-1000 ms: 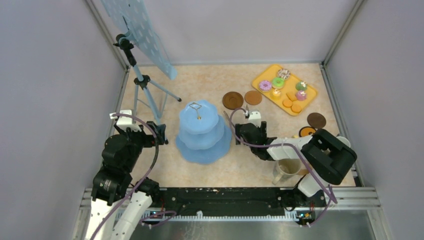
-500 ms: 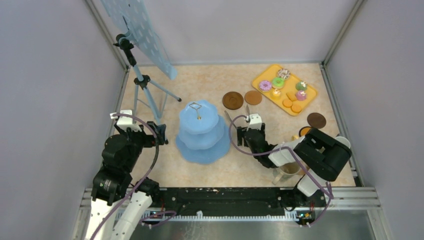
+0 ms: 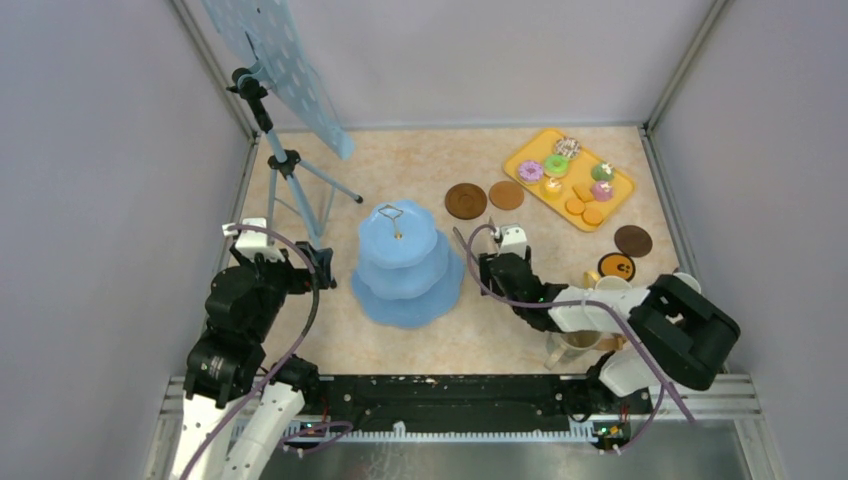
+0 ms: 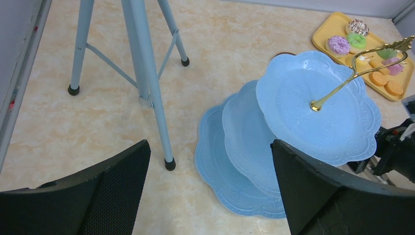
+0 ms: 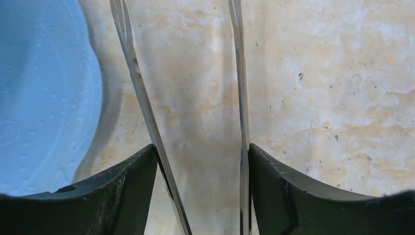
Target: Serve the afternoon tea
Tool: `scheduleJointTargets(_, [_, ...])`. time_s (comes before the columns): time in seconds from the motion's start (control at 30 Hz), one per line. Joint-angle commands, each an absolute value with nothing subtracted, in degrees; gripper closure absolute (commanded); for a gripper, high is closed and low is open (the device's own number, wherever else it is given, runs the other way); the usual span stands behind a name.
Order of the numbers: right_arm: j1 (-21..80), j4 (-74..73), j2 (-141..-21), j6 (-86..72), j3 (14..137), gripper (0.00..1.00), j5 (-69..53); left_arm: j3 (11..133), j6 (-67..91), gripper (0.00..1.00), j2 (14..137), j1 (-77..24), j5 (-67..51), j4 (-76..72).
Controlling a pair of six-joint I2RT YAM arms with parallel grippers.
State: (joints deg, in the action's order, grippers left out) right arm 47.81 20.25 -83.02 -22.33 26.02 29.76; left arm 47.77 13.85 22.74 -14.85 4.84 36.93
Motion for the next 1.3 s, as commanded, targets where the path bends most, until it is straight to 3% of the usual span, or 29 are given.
scheduleJointTargets(0.0, [48.1,8.2,-76.1,-23.1,31.4,0.36,26.4,47.6,13.2,0.01,23.1,-14.2,3.7,34.7])
scheduleJointTargets(0.2, [44.1,0.6,-68.7,-23.8,34.2,0.4,20.1,47.4,13.3,0.01,22.7,-14.0,3.8,34.7])
scheduleJointTargets(0.63, [34.5,-28.9,-65.5,-21.7,56.0,0.44,13.3,47.4,13.1,0.01,22.8,-13.3,3.5,34.7])
scheduleJointTargets(1.0, [14.0,-37.7,-73.5,-17.2,69.2,0.45,3.4,47.7,13.1,0.01,25.4,-12.9,3.2,34.8])
scheduleJointTargets(1.27, [7.4,-40.1,-83.1,-14.8,78.7,0.47,3.7,47.7,13.3,0.01,25.8,-12.9,3.8,34.9])
